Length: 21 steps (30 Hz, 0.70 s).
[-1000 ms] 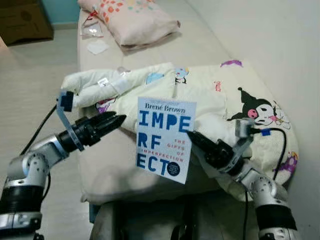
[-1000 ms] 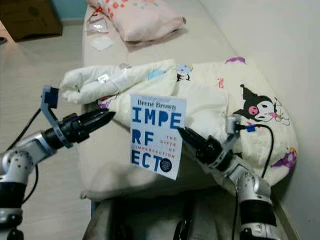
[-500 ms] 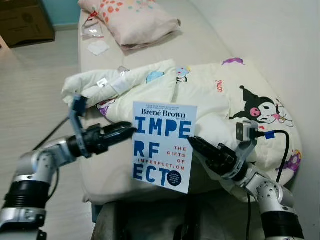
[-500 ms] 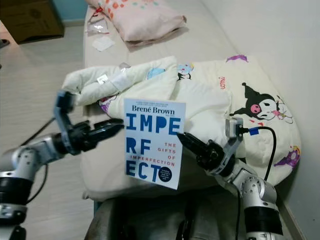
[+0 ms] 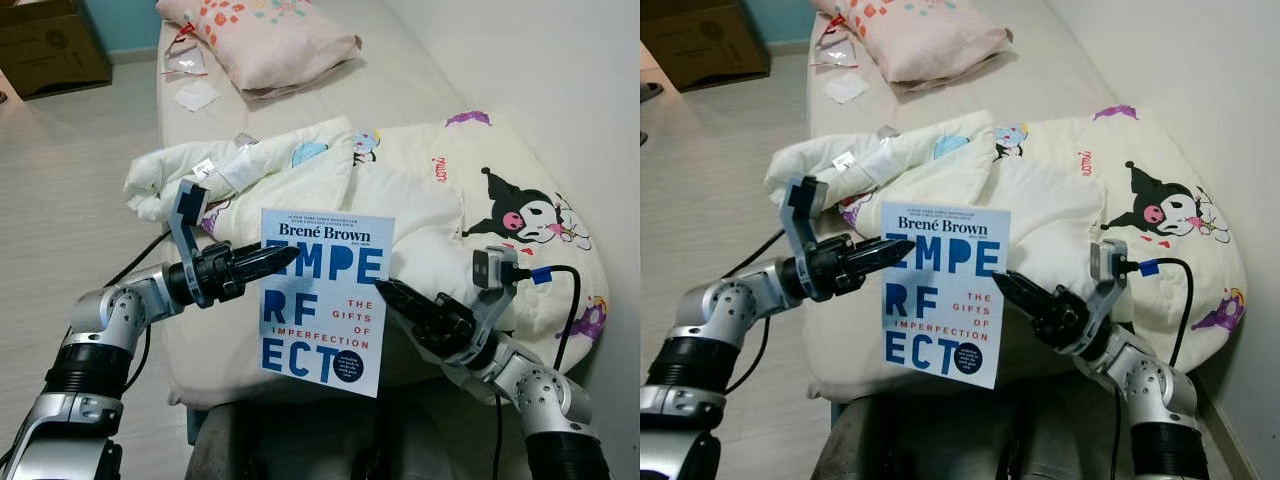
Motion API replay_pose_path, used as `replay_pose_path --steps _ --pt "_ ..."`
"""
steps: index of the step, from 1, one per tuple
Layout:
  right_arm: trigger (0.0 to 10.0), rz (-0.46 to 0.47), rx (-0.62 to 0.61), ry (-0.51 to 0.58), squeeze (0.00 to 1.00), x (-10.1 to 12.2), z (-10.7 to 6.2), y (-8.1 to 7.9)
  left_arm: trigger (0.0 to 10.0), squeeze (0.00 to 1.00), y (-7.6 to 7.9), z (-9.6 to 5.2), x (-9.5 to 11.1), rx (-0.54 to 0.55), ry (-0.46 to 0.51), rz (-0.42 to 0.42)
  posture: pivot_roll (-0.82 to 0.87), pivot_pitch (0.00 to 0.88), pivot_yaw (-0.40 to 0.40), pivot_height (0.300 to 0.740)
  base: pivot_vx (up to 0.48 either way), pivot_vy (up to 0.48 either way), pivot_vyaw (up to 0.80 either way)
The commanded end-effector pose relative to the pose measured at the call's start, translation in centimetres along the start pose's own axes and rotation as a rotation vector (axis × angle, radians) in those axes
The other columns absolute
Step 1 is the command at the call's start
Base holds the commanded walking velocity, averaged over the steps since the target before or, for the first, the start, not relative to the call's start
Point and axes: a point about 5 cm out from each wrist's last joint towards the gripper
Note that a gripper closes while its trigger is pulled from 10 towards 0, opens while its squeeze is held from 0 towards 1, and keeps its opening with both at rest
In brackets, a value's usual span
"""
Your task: Clean up the room
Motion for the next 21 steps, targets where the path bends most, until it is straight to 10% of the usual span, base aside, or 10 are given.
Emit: replay_pose_path --steps 1,13,14,15,16,21 --pt "0.0 -0.016 0.096 -0.004 0.0 0.0 0.8 -1.0 0.0 0.0 0.0 0.1 0.1 -0.003 0.01 -0.008 0.03 0.247 0.016 0.607 0.0 0.0 0.0" --pt "0.2 -0.053 0.048 0.014 0.0 0.4 1.2 -0.6 0.0 0.0 0.4 -0.9 -0.5 0.039 0.036 -0.022 0.03 0.234 0.01 0.607 0.0 0.0 0.0" --pt "10.0 -0.071 -0.014 0.035 0.0 0.6 1.4 0.1 0.0 0.0 0.4 -1.2 -0.7 0.062 0.046 -0.025 0.03 0.229 0.009 0.607 0.0 0.0 0.0" --pt "10.0 -0.071 -0.014 0.035 0.0 0.6 1.4 0.1 0.0 0.0 0.4 -1.2 -0.7 0.062 0.046 -0.025 0.03 0.229 0.009 0.607 0.0 0.0 0.0" --pt "10.0 -0.105 -0.138 0.106 1.0 1.2 1.3 1.5 0.0 0.0 0.4 -1.9 -0.9 0.111 0.066 -0.021 0.04 0.219 0.007 0.607 0.0 0.0 0.0" --pt "10.0 -0.147 -0.431 0.199 1.0 1.5 0.5 4.6 0.0 0.0 -0.2 -4.7 -1.0 0.292 0.122 0.005 0.04 0.183 0.001 0.607 0.0 0.0 0.0"
Point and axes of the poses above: a point about 5 cm out from each wrist's last joint towards the gripper, its own z axis pointing out of the wrist towards the gripper, its own x axis along the axis of the wrist's last joint, y = z × x, and after that the axes turned 15 degrees about z, right-handed
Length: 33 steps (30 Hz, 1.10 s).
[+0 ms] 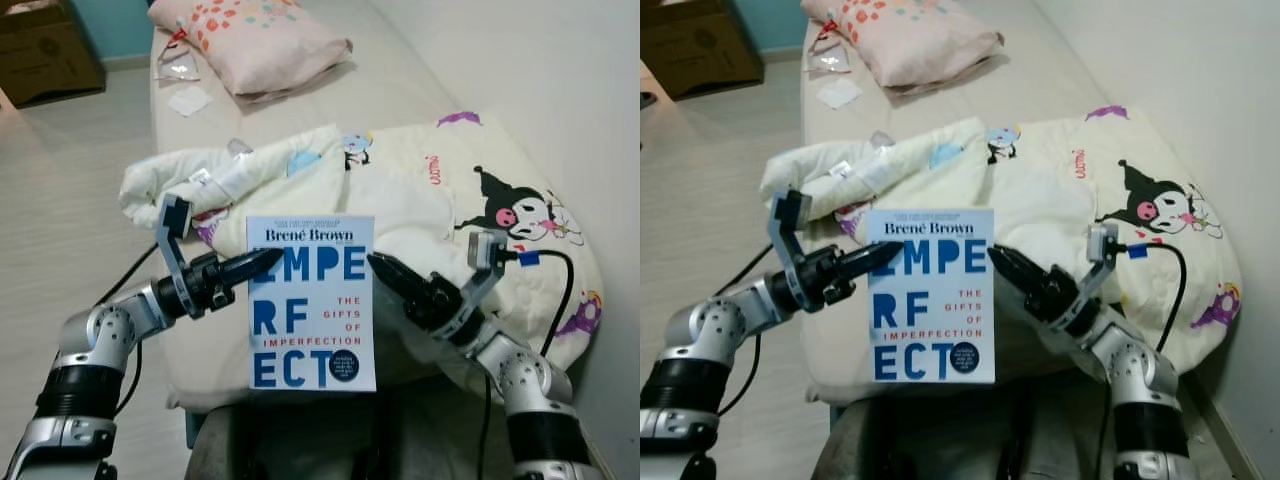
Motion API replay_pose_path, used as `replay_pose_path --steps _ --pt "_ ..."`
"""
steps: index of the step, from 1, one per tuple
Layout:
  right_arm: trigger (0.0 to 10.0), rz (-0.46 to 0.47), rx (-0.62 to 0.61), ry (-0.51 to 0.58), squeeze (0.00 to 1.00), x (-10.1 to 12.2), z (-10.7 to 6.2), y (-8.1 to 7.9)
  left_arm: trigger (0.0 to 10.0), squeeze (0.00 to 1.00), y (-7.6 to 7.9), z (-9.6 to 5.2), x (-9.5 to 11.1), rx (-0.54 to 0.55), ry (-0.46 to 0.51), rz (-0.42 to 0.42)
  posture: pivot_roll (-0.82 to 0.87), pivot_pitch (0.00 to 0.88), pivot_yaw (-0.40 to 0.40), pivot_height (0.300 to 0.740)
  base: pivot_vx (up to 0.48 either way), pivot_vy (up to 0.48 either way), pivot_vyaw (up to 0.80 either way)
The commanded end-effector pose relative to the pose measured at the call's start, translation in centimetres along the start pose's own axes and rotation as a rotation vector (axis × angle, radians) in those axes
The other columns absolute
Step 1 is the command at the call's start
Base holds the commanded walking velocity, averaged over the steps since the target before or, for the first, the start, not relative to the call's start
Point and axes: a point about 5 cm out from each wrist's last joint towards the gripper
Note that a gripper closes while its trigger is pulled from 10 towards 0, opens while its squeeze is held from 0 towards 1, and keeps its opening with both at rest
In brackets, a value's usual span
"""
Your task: Clean up the room
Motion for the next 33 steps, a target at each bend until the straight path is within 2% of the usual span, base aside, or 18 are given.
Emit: replay_pose_path --steps 1,3,6,7,9,11,12,13,14,16,17,18,20,21,23,24,27,33 --pt "10.0 0.004 -0.089 -0.002 1.0 -0.9 -0.8 1.2 0.0 0.0 -0.3 -0.8 0.7 0.038 0.051 0.021 0.04 0.183 0.001 0.607 0.0 0.0 0.0" --pt "10.0 -0.018 -0.199 -0.01 1.0 -1.4 -1.2 2.2 0.0 0.0 -1.5 -4.1 0.6 0.216 0.075 0.05 0.04 0.153 -0.005 0.607 0.0 0.0 0.0" --pt "10.0 -0.025 -0.224 -0.016 1.0 -1.6 -1.3 2.4 0.0 0.0 -1.8 -5.3 0.5 0.279 0.078 0.059 0.04 0.149 -0.006 0.607 0.0 0.0 0.0" --pt "10.0 -0.047 -0.309 -0.022 1.0 -2.0 -1.6 3.2 0.0 0.0 -2.7 -8.9 0.1 0.456 0.082 0.079 0.04 0.099 -0.019 0.607 0.0 0.0 0.0" --pt "10.0 -0.047 -0.309 -0.022 1.0 -2.0 -1.6 3.2 0.0 0.0 -2.7 -8.9 0.1 0.456 0.082 0.079 0.04 0.099 -0.019 0.607 0.0 0.0 0.0" --pt "10.0 -0.077 -0.485 -0.048 0.95 -3.0 -2.1 4.8 0.0 0.0 -3.5 -12.9 -0.3 0.682 0.082 0.116 0.05 0.079 -0.025 0.607 0.0 0.0 0.0" --pt "10.0 -0.077 -0.485 -0.048 0.95 -3.0 -2.1 4.8 0.0 0.0 -3.5 -12.9 -0.3 0.682 0.082 0.116 0.05 0.079 -0.025 0.607 0.0 0.0 0.0" --pt "10.0 -0.057 -0.555 -0.095 0.0 -4.7 -2.1 5.5 0.0 0.0 -4.0 -15.3 -1.1 0.862 0.066 0.129 0.06 0.031 -0.045 0.607 0.0 0.0 0.0" --pt "10.0 -0.057 -0.555 -0.095 0.0 -4.7 -2.1 5.5 0.0 0.0 -4.0 -15.3 -1.1 0.862 0.066 0.129 0.06 0.031 -0.045 0.607 0.0 0.0 0.0" --pt "10.0 -0.031 -0.61 -0.182 0.0 -7.7 -2.1 6.2 0.0 0.0 -4.2 -17.9 -2.6 1.083 0.044 0.13 0.06 0.0 -0.061 0.607 0.0 0.0 0.0" --pt "10.0 -0.031 -0.61 -0.182 0.0 -7.7 -2.1 6.2 0.0 0.0 -4.2 -17.9 -2.6 1.083 0.044 0.13 0.06 0.0 -0.061 0.607 0.0 0.0 0.0" --pt "10.0 -0.023 -0.646 -0.246 0.0 -9.9 -2.2 6.5 10.0 0.0 -4.0 -18.8 -4.1 1.164 0.014 0.118 0.06 0.0 -0.074 0.611 0.0 0.0 0.0" --pt "10.0 -0.018 -0.696 -0.38 0.0 -13.8 -2.7 6.5 10.0 0.0 -3.5 -19.8 -7.7 1.286 -0.085 0.087 0.06 0.0 -0.092 0.621 0.0 0.0 0.0" --pt "10.0 -0.018 -0.696 -0.38 0.0 -13.8 -2.7 6.5 10.0 0.0 -3.5 -19.8 -7.7 1.286 -0.085 0.087 0.06 0.0 -0.092 0.621 0.0 0.0 0.0" --pt "10.0 -0.021 -0.731 -0.481 0.0 -16.5 -3.5 6.4 10.0 0.0 -2.7 -20.3 -11.1 1.365 -0.201 0.037 0.04 0.0 -0.103 0.63 0.0 0.0 0.0" --pt "10.0 -0.021 -0.731 -0.481 0.0 -16.5 -3.5 6.4 10.0 0.0 -2.7 -20.3 -11.1 1.365 -0.201 0.037 0.04 0.0 -0.103 0.63 0.0 0.0 0.0" --pt "10.0 -0.046 -0.812 -0.603 0.0 -19.1 -5.7 6.5 10.0 0.0 -1.0 -21.3 -15.3 1.444 -0.383 -0.064 0.02 0.0 -0.097 0.644 0.0 0.0 0.0" --pt "10.0 -0.062 -0.906 -0.714 0.0 -21.2 -8.8 6.7 10.0 0.0 1.4 -22.6 -18.8 1.511 -0.584 -0.156 0.01 0.0 -0.096 0.658 0.0 0.0 0.0"
Point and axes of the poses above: a point about 5 cm out from each wrist's last joint towards the gripper, its own z axis pointing out of the wrist towards the gripper, its own x axis along the axis of the wrist's last joint, y = z × x, and after that the axes turned 15 degrees about z, right-handed
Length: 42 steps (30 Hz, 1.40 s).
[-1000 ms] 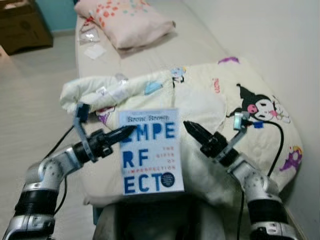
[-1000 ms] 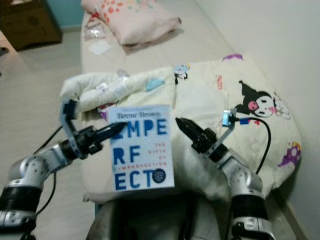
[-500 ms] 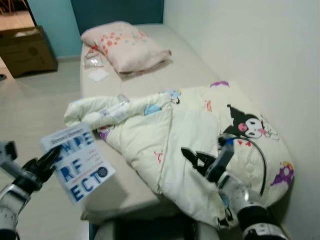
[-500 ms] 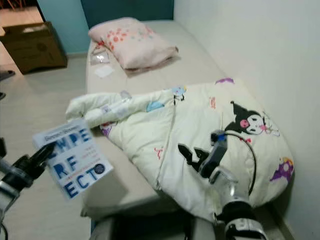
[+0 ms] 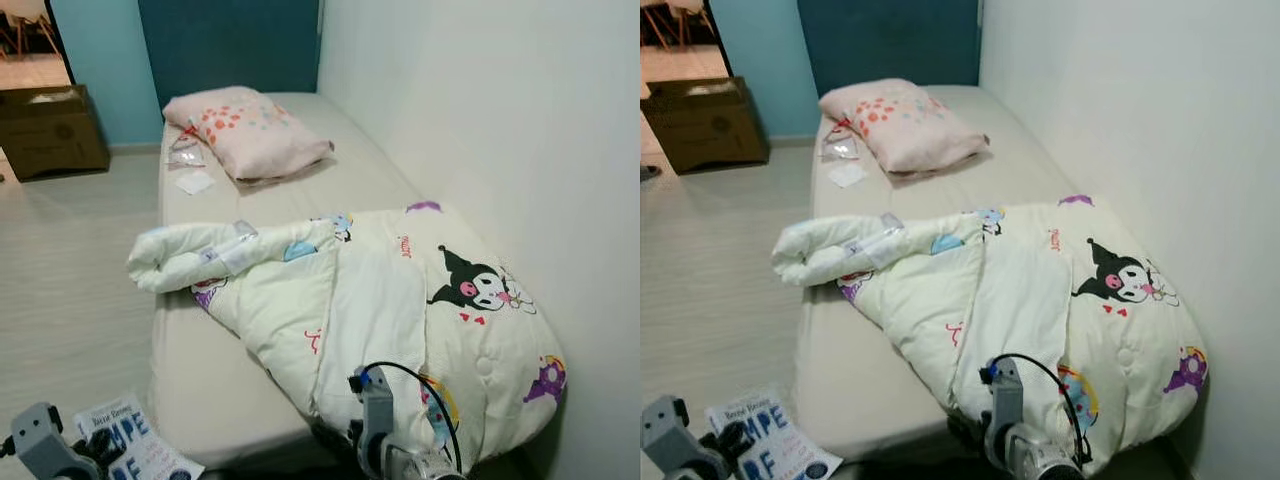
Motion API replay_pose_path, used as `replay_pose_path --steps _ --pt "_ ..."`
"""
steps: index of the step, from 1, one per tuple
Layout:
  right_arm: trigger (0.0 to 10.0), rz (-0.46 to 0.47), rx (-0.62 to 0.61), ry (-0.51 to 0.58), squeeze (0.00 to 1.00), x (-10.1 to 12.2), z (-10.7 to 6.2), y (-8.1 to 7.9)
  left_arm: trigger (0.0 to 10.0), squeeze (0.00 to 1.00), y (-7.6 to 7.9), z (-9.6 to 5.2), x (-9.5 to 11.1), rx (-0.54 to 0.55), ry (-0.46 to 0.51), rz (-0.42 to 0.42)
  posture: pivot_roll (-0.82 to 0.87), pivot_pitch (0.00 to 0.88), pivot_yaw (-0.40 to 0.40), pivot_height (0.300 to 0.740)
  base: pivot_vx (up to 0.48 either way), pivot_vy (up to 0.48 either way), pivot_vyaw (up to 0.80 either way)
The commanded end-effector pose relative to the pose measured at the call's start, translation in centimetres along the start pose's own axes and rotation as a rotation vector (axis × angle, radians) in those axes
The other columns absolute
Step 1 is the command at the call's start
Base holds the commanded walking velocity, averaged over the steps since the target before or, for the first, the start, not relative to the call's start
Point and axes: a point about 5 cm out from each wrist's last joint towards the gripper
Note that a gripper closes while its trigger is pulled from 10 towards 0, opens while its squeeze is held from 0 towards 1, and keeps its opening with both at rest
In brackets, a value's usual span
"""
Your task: Clean up the room
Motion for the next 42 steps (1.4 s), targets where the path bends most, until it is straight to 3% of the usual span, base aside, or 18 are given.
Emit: replay_pose_path --steps 1,3,7,14,22,34,42 --pt "10.0 -0.013 -0.028 -0.021 0.0 -0.7 -0.1 0.5 10.0 0.0 0.6 -0.2 -1.6 -0.005 -0.065 0.009 0.01 0.0 -0.096 0.658 0.0 0.0 0.0" --pt "10.0 -0.004 -0.102 -0.1 0.0 -3.5 -0.6 2.0 10.0 0.0 1.3 -0.7 -3.7 0.002 -0.156 0.057 0.0 0.0 -0.096 0.668 0.0 0.0 0.0" --pt "10.0 -0.012 -0.147 -0.154 0.0 -5.7 -1.2 3.3 10.0 0.0 2.4 -0.9 -5.1 -0.007 -0.204 0.12 -0.01 0.0 -0.096 0.687 0.0 0.0 0.0" --pt "10.0 0.022 -0.182 -0.124 0.0 -5.1 -1.6 4.1 10.0 0.0 2.9 -0.8 -5.3 -0.009 -0.231 0.183 -0.02 0.0 -0.084 0.711 0.0 0.0 0.0" --pt "10.0 0.002 -0.18 -0.108 0.0 -4.6 -1.5 4.0 10.0 0.0 3.7 -0.5 -5.0 -0.02 -0.232 0.243 -0.02 0.0 -0.082 0.739 0.0 0.0 0.0" --pt "10.0 0.009 -0.179 -0.063 0.0 -4.1 -1.4 3.9 10.0 0.0 3.6 -0.4 -4.8 -0.005 -0.232 0.265 -0.01 0.0 -0.085 0.74 0.0 0.0 0.0" --pt "10.0 -0.016 -0.184 -0.069 0.0 -4.2 -1.4 4.0 10.0 0.0 3.6 -0.6 -5.2 -0.017 -0.251 0.324 0.0 0.0 -0.086 0.74 0.0 0.0 0.1"
Point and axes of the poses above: a point about 5 cm out from each wrist's last joint towards the gripper, its own z axis pointing out of the wrist towards the gripper, its own x axis along the axis of the wrist's last joint, y = z × x, and after that the axes turned 15 degrees about z, right-handed
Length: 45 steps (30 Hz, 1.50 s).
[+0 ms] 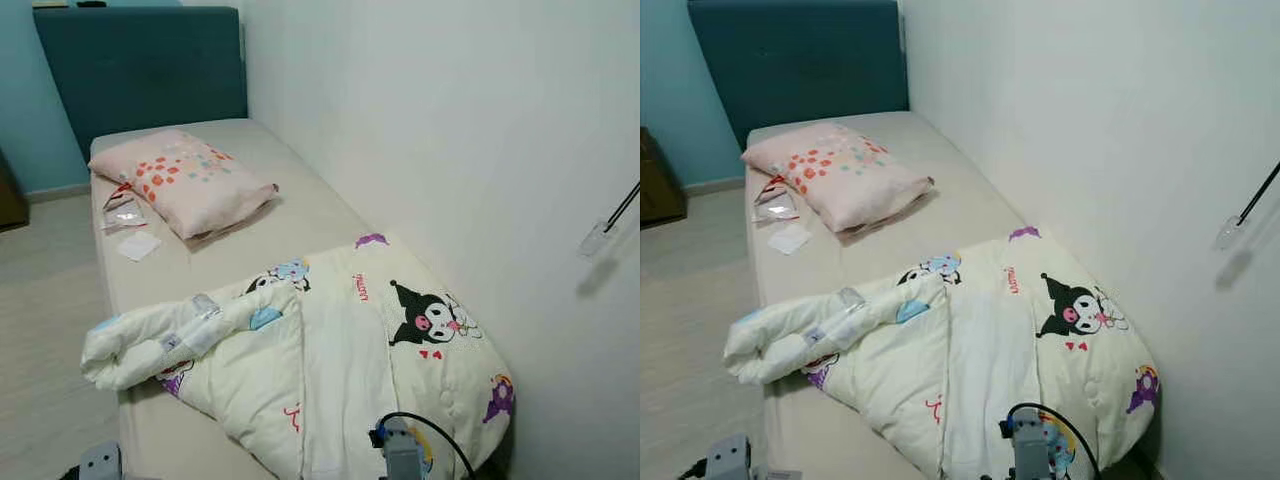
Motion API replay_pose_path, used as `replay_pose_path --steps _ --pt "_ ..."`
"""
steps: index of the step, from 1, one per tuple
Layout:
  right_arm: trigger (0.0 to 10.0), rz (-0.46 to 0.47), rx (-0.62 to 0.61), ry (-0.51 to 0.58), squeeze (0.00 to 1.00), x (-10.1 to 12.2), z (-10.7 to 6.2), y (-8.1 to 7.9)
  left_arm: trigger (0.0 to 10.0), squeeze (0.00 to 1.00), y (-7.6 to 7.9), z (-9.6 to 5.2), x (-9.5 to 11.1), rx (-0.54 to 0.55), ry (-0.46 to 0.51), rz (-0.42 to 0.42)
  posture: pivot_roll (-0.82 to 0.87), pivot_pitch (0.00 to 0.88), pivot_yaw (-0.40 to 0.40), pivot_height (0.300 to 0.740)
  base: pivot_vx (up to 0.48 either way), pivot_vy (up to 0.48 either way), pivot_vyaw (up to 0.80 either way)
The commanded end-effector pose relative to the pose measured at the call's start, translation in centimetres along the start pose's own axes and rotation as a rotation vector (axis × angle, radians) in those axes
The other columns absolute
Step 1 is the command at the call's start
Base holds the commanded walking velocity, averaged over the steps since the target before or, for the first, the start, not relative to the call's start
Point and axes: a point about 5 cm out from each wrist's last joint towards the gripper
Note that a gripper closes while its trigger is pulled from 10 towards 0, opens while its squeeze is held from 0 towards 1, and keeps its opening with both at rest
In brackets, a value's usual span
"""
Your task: Clean up the room
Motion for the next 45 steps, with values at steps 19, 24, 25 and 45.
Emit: replay_pose_path --steps 19,24,25,45 --pt "10.0 -0.017 0.018 -0.03 0.0 -0.7 0.0 -0.1 10.0 0.0 1.5 -0.2 -1.4 -0.075 -0.069 0.105 0.0 0.0 -0.079 0.74 -0.247 0.0 0.29" --pt "10.0 0.016 0.002 -0.031 0.0 -1.0 0.0 0.0 10.0 0.0 1.6 -0.2 -1.6 -0.078 -0.079 0.082 0.0 0.0 -0.076 0.74 -0.384 0.0 0.48" --pt "10.0 0.013 0.001 -0.036 0.0 -1.0 0.0 0.0 10.0 0.0 1.6 -0.2 -1.7 -0.079 -0.078 0.087 0.0 0.0 -0.076 0.74 0.0 0.0 0.0" --pt "10.0 0.011 0.005 -0.052 0.0 -1.5 0.0 0.1 10.0 0.0 2.0 -0.3 -2.1 -0.082 -0.092 0.115 -0.01 0.0 -0.077 0.74 -0.07 0.049 0.0"
Point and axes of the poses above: a point about 5 cm out from each wrist's last joint towards the gripper, its own z axis pointing out of the wrist towards the gripper, its own x axis along the axis of the wrist's last joint, y = z × x, and after that the axes turned 15 degrees about z, right-handed
